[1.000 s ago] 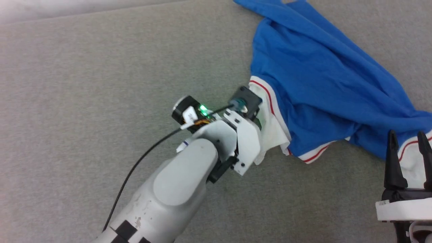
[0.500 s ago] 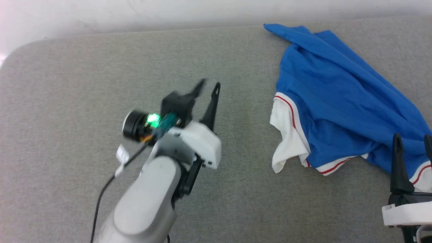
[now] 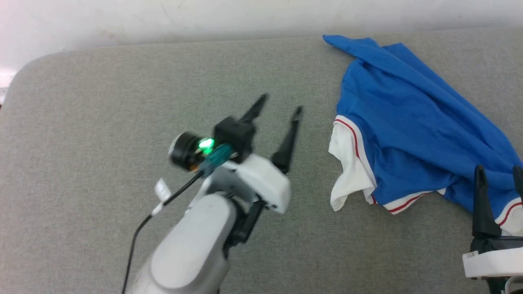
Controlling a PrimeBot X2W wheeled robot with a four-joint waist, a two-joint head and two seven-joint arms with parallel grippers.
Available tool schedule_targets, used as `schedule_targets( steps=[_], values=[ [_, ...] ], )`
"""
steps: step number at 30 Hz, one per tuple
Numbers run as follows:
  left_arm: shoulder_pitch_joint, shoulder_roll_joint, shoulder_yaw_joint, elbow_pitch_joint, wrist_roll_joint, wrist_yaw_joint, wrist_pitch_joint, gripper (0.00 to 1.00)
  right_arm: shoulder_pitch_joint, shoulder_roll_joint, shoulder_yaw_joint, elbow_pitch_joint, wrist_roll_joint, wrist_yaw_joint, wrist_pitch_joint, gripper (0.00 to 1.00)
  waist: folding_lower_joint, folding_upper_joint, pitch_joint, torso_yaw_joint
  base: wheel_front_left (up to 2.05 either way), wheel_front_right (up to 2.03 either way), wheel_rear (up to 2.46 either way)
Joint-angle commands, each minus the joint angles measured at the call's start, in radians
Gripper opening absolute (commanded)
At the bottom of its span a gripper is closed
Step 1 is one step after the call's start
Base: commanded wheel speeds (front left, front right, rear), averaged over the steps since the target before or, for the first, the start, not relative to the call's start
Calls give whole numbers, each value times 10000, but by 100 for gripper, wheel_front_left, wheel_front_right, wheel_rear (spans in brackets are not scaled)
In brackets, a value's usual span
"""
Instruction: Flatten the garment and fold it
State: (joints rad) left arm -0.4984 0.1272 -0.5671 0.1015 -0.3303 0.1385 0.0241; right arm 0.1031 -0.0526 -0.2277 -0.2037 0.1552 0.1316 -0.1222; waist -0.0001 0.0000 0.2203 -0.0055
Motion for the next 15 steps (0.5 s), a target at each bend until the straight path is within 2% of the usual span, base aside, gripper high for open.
schedule_targets(
  steps=[1,7,15],
  values=[
    [-343,-143,-156,-8,-147,-199,180,100,-46,24,-5,-113,-98,-9,33,100,1,0,72,-120,0,0,0],
    [-1541,-512,-1013,619,-283,-794,1353,100,-171,24,-51,-315,-26,-9,-11,100,1,0,433,-554,0,0,0],
    [-2864,-720,-1942,2059,-608,-1101,3367,100,-396,24,124,-96,273,-9,-365,100,1,0,1309,-1222,0,0,0]
  ],
)
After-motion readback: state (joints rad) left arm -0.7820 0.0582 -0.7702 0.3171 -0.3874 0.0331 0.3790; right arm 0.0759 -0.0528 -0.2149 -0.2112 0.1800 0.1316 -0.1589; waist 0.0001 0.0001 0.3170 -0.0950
